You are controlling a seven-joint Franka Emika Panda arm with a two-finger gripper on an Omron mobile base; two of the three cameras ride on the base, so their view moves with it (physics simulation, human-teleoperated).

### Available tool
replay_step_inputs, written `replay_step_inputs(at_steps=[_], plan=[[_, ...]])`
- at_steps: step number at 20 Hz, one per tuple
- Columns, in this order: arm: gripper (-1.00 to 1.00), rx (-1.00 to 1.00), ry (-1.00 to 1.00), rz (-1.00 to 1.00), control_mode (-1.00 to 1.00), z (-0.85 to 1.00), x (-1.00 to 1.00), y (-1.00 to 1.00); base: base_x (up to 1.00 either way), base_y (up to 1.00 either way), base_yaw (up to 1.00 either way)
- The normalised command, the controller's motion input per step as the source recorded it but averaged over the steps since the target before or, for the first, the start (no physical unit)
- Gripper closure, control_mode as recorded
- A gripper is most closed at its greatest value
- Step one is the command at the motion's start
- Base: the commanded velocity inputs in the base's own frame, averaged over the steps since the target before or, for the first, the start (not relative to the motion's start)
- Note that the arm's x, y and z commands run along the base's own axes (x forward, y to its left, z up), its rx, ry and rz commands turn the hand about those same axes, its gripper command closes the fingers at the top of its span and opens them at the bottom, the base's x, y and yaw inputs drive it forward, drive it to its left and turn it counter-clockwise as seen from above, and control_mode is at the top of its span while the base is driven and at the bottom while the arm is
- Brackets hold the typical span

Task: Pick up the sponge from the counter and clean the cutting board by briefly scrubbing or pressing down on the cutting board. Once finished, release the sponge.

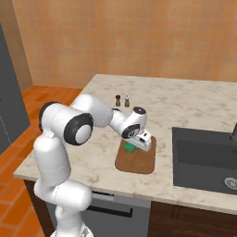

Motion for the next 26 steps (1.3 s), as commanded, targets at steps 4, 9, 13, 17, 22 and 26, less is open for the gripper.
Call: replay_step_inputs(at_steps=[4, 9, 13, 17, 22, 26], plan=[[1.0, -0.01, 0.0, 0.0, -1.0, 0.06, -0.13, 1.0, 0.0, 0.0, 0.0], [1.0, 0.0, 0.0, 0.04, -1.0, 0.08, -0.02, 0.83, 0.0, 0.0, 0.0], [1.0, 0.0, 0.03, 0.06, -1.0, 0.0, -0.03, 0.66, 0.0, 0.0, 0.0], [1.0, 0.0, 0.03, 0.01, -1.0, -0.19, 0.2, 0.21, 0.0, 0.0, 0.0], [-1.0, 0.0, 0.01, 0.0, -1.0, -0.31, 0.13, 0.02, 0.0, 0.0, 0.0], [-1.0, 0.0, 0.0, 0.0, -1.0, 0.0, 0.0, 0.01, 0.0, 0.0, 0.0]])
